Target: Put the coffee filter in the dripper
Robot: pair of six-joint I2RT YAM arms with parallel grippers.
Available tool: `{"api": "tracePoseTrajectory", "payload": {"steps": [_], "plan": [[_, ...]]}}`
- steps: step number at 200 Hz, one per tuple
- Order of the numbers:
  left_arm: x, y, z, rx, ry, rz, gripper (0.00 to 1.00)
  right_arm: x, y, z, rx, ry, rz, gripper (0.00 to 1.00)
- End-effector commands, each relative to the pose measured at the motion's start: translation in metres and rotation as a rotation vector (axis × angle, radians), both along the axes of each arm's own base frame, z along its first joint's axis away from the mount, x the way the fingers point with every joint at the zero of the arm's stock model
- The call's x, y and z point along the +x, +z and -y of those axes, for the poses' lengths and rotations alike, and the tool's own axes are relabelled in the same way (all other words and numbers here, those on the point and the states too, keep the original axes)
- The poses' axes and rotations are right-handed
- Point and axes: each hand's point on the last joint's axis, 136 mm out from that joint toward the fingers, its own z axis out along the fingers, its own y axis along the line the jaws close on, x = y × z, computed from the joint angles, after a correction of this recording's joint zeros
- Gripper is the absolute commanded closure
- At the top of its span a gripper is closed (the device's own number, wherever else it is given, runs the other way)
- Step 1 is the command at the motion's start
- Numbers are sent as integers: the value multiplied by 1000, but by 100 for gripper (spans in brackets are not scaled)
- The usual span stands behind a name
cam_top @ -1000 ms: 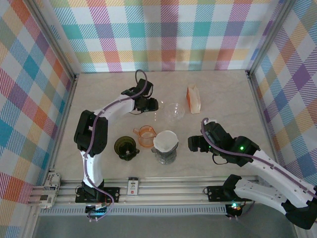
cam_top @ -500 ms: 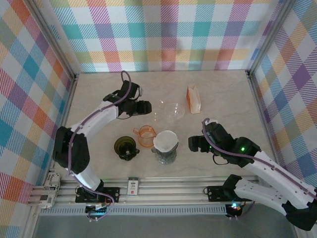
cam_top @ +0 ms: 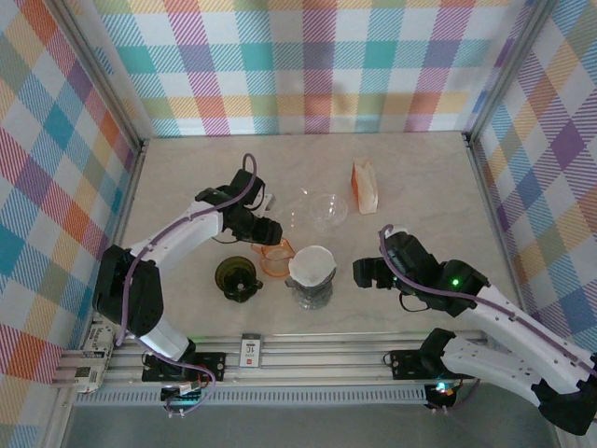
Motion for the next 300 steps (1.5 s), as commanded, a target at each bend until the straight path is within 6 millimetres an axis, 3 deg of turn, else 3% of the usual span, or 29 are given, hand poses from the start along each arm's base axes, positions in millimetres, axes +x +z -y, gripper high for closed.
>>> {"api": "tracePoseTrajectory", "payload": {"steps": [1, 47, 83, 174, 218, 242, 275, 300], "plan": [[6, -6, -1, 46, -14, 6, 46, 0, 0, 0, 17, 6, 10, 6], [16, -9, 11, 73, -68, 11, 50, -1, -1, 2, 10, -1, 6, 6], [12, -19, 6, 143, -75, -9, 63, -2, -1, 4, 6, -4, 8, 6], [9, -34, -1, 194, -60, -33, 60, -1, -5, 1, 12, 0, -4, 6], [13, -27, -1, 199, -49, 0, 54, -1, -5, 2, 9, -2, -6, 5], [13, 0, 9, 154, -59, 80, 46, -1, -6, 2, 8, -2, -9, 5], [10, 21, 6, 148, -68, 101, 45, -1, -6, 1, 12, 2, -15, 5], [3, 15, 4, 155, -82, 77, 50, -3, -7, 1, 18, 1, -13, 5]]}}
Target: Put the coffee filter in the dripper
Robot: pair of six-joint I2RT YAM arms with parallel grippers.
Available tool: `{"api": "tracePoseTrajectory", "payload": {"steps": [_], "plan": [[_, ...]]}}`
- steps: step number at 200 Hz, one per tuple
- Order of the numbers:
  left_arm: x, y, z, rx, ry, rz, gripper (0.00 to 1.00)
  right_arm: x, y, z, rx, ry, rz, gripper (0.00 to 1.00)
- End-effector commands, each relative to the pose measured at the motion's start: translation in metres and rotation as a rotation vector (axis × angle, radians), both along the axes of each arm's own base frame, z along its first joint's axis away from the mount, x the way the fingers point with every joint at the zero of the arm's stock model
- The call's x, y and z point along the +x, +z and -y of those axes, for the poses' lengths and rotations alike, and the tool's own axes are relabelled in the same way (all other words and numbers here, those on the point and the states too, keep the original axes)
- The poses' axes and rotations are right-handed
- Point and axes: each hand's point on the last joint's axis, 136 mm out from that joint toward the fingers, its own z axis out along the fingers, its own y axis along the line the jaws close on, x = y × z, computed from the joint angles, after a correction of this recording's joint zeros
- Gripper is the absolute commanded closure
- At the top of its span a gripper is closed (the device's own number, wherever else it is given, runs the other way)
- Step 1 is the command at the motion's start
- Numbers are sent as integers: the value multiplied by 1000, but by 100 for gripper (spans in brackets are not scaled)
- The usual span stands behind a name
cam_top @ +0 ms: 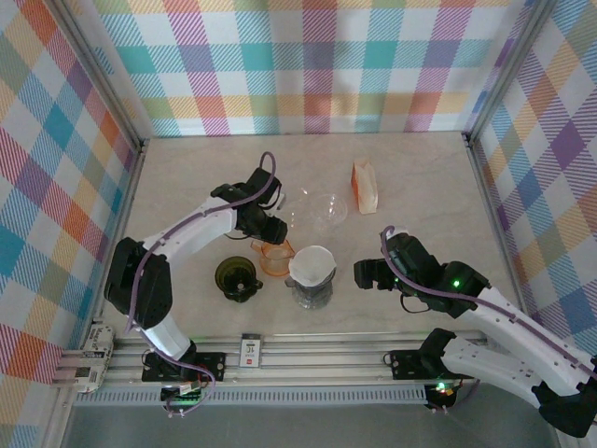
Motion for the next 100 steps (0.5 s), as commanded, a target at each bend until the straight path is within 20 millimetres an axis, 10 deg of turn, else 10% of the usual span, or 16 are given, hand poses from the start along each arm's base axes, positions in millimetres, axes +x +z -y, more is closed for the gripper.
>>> {"api": "tracePoseTrajectory", "payload": {"steps": [1, 100], "plan": [[-7, 10, -4, 10, -18, 0, 50, -1, -2, -2, 15, 6, -4, 5], [1, -26, -8, 89, -27, -58, 52, -5, -3, 3, 18, -7, -14, 5]]}}
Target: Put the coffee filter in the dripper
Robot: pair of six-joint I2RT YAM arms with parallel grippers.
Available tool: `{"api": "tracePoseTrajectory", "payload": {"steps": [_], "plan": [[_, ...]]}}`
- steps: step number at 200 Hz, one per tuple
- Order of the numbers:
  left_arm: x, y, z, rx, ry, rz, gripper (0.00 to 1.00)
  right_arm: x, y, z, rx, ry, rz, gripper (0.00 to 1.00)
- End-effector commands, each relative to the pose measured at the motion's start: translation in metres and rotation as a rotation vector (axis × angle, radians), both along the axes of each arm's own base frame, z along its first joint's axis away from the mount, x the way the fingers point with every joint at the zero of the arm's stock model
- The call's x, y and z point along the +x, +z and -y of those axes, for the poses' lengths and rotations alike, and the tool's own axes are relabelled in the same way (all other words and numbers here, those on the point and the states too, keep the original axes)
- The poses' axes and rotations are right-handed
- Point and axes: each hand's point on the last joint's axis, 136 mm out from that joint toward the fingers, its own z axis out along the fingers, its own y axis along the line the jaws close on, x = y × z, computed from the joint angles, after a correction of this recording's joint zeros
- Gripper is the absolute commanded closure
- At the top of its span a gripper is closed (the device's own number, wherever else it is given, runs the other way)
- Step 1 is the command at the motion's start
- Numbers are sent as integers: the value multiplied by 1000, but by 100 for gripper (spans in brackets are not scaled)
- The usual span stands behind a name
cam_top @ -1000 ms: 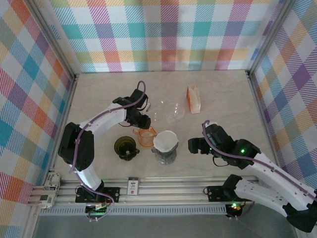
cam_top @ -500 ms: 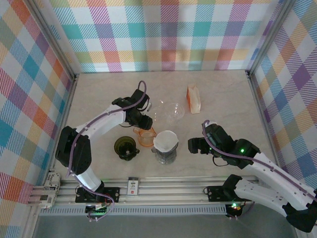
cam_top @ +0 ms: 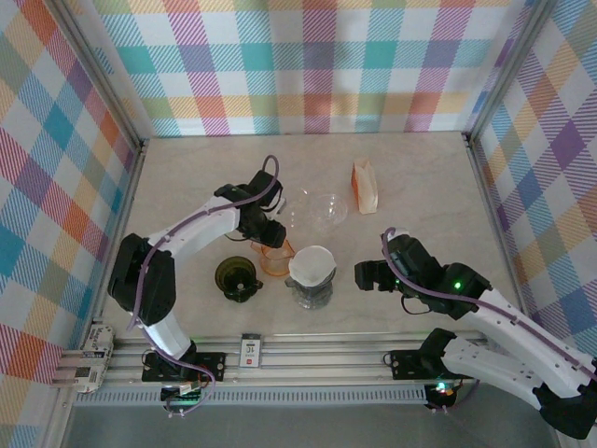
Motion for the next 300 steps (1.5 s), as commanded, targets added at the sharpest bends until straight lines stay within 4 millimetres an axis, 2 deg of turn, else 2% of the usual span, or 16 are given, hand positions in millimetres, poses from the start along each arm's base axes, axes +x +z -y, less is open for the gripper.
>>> {"api": "tracePoseTrajectory", "payload": {"steps": [1, 44, 106, 185, 242, 273, 300], "plan": [[4, -7, -4, 38, -3, -8, 52, -2, -1, 1, 11, -8, -9, 5], [4, -13, -8, 62, -1, -14, 62, -2, 0, 2, 10, -11, -5, 5], [4, -13, -8, 58, 5, -8, 77, -5, -14, 8, -6, -33, -32, 5], [3, -2, -5, 27, 12, -5, 89, -11, -28, 14, -21, -47, -62, 5], [-3, 13, -12, 9, 70, -1, 99, -15, -39, 14, -11, -40, -72, 5], [-9, 21, -20, 15, 105, 4, 100, -17, -47, 7, 8, -7, -85, 5], [-15, 29, -31, 41, 143, 15, 100, -21, -56, -9, 60, 64, -98, 5]]}}
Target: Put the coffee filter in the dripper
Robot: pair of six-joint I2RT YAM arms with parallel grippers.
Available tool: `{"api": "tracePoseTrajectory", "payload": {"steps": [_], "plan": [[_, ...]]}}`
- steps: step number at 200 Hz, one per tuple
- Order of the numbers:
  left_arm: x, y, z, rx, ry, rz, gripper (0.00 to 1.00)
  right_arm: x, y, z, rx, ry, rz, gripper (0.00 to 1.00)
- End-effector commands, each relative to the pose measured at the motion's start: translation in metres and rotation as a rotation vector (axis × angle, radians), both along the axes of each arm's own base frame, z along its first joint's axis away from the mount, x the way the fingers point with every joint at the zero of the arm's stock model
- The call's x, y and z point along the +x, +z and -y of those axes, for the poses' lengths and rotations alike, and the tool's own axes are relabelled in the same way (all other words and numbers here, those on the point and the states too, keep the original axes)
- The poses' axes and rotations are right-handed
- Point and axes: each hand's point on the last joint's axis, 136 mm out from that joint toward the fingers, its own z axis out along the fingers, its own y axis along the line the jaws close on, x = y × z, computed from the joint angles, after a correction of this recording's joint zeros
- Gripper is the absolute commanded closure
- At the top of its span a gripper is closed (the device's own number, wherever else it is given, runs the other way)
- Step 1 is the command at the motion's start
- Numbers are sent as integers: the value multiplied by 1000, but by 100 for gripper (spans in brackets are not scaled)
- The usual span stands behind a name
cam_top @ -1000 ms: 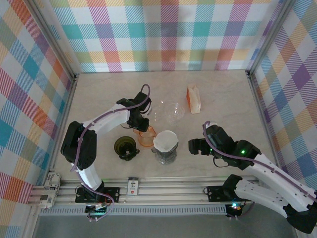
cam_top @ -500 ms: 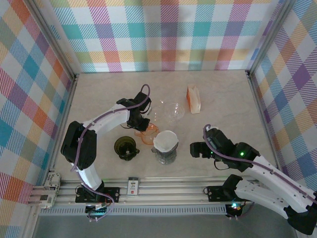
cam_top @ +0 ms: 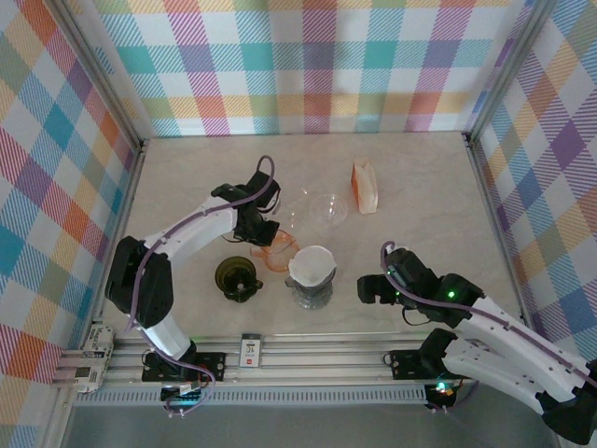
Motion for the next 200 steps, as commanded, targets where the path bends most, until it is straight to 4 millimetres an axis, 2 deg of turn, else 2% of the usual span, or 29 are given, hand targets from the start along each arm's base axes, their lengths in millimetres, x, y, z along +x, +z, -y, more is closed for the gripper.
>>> {"api": "tracePoseTrajectory", "payload": {"steps": [1, 53, 93, 161, 200], "plan": [[-8, 19, -15, 12, 61, 22, 100, -2, -4, -17, 76, 65, -3, 5], [-15, 39, -43, 63, 163, 57, 100, -24, -41, -53, 216, 228, -106, 12], [-18, 53, -59, 52, 226, 74, 100, -33, -56, -81, 309, 340, -149, 22], [-23, 79, -61, -42, 259, 103, 100, -18, -68, -111, 362, 402, -86, 39], [-24, 92, -71, -53, 290, 112, 100, -8, -69, -122, 373, 424, -48, 45]]}}
